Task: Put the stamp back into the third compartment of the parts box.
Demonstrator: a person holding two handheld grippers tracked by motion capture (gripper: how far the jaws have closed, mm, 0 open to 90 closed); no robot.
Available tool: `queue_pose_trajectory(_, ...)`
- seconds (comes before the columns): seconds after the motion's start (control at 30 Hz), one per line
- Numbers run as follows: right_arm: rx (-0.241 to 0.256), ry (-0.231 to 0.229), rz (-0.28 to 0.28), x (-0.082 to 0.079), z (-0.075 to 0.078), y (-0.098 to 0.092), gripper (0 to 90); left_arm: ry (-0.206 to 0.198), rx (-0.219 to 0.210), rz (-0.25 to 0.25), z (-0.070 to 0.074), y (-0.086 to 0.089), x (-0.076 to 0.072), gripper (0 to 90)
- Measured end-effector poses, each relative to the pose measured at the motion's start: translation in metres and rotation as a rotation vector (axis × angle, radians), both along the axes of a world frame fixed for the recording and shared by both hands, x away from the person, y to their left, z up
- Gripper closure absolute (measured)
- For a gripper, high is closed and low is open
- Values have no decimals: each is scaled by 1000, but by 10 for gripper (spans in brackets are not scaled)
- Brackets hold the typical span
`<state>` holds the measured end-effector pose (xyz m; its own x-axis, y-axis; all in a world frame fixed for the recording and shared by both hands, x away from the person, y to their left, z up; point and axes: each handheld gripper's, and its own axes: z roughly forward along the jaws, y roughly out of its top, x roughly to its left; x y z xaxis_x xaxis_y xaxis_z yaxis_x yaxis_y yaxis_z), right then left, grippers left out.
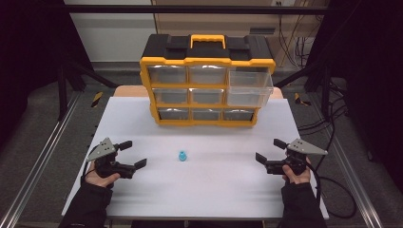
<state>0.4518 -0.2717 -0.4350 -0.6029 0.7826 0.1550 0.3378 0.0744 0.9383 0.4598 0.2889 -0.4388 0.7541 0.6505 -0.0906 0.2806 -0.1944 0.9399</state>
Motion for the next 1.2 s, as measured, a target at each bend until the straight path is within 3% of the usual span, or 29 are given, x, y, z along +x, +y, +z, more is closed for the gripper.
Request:
queue_pose_trajectory(0.37,-17,-10,20,-1,4,12,11,3,13,-1,-1,-2,0,25)
queue_pose_trajectory(1.2,-89,19,94,8,0,64,22,2,18,3,-1,-2,0,25)
